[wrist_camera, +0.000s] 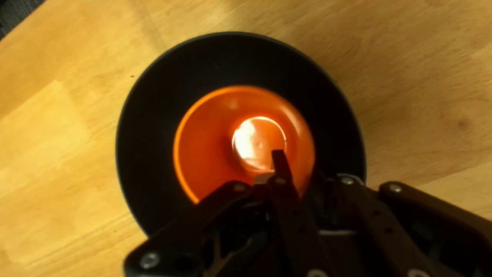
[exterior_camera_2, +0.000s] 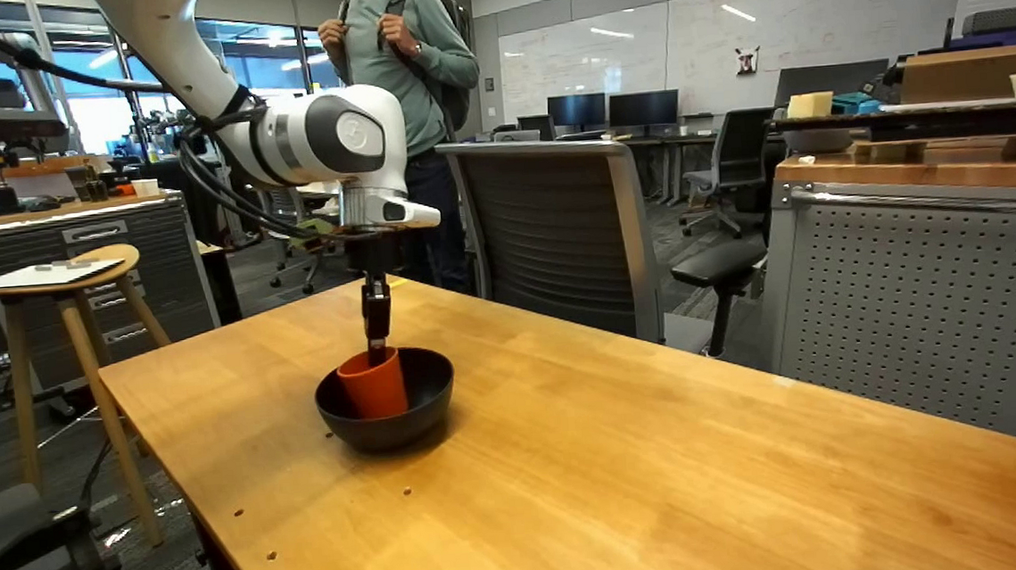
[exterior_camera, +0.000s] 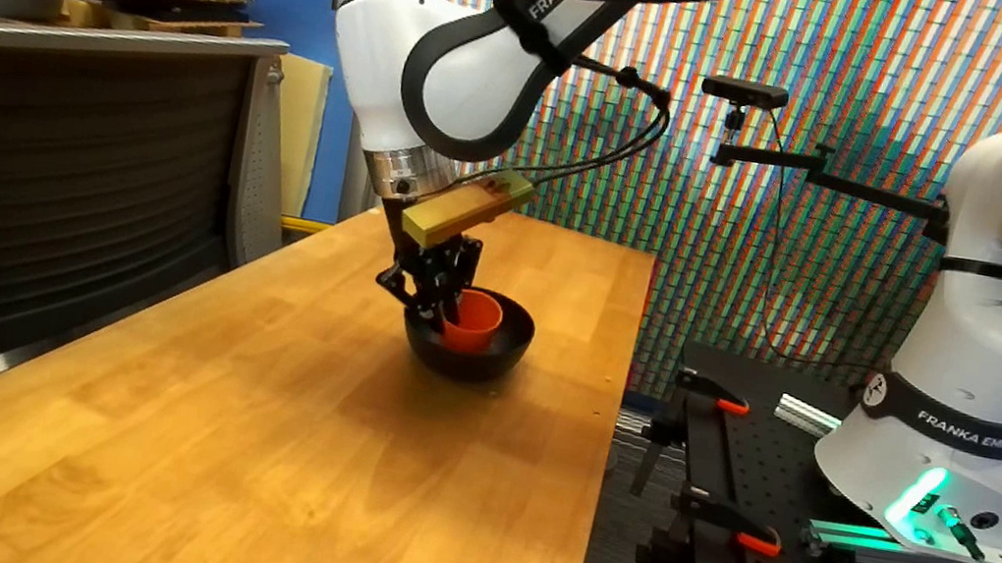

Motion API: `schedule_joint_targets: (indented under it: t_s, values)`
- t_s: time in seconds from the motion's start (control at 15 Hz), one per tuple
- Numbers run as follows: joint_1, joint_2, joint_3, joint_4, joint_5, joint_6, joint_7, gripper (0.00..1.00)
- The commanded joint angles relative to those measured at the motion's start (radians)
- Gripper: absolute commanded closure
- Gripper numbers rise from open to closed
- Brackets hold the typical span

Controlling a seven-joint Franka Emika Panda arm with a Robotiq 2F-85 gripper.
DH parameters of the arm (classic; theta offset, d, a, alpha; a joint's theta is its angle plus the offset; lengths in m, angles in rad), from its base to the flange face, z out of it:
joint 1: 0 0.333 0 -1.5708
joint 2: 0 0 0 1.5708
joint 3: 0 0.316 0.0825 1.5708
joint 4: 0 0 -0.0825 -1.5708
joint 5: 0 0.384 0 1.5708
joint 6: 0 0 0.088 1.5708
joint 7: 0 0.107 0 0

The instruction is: Put the orange cup in the black bowl

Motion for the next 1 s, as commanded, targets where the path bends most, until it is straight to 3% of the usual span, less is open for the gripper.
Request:
schedule_joint_targets:
  t_s: [0.0, 0.13, 0.4, 0.67, 0.93]
  values:
    - [-0.022, -0.023, 0.018, -0.021, 0.063, 0.07, -0.051, 0.45]
    - [-0.018, -0.089, 0.022, -0.076, 0.099, 0.125, -0.056, 0.3]
    - [0.015, -0.243, 0.016, -0.162, 0.06, 0.137, -0.029, 0.01]
    - [0.029, -0.382, 0.052, -0.184, 0.013, 0.063, -0.043, 0.0]
    - [0.029, -0.443, 0.136, -0.145, 0.038, -0.069, -0.207, 0.01]
